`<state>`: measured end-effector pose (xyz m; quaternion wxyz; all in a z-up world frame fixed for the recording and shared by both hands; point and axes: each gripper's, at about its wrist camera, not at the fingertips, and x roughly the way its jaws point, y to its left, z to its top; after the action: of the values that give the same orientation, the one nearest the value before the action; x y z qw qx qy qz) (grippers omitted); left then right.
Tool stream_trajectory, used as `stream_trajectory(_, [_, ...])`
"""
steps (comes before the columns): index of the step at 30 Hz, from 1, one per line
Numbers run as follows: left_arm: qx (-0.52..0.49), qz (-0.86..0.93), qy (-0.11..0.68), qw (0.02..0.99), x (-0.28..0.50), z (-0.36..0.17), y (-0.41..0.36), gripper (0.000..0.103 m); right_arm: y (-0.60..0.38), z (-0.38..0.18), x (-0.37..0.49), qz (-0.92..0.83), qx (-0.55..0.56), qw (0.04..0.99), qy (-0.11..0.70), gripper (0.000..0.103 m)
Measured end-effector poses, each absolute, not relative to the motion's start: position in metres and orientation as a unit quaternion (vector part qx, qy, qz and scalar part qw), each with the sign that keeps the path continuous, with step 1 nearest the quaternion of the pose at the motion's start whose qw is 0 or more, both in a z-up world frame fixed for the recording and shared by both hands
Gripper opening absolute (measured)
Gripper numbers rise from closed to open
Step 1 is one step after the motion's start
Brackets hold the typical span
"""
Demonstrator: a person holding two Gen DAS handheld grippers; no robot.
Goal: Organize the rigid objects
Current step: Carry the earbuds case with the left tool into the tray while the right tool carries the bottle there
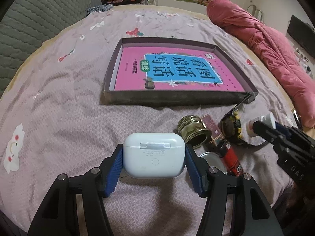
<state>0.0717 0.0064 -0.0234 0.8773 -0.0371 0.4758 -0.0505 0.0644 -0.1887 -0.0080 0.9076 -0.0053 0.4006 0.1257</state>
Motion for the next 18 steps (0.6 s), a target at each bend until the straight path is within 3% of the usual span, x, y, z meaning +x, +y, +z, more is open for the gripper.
stream_trajectory(18, [-0.03,-0.039,0.446,0.894,0.085,0.008,0.006,0.062,-0.183,0.015,0.073,0.135,-0.005,0.91,0.392,0.028])
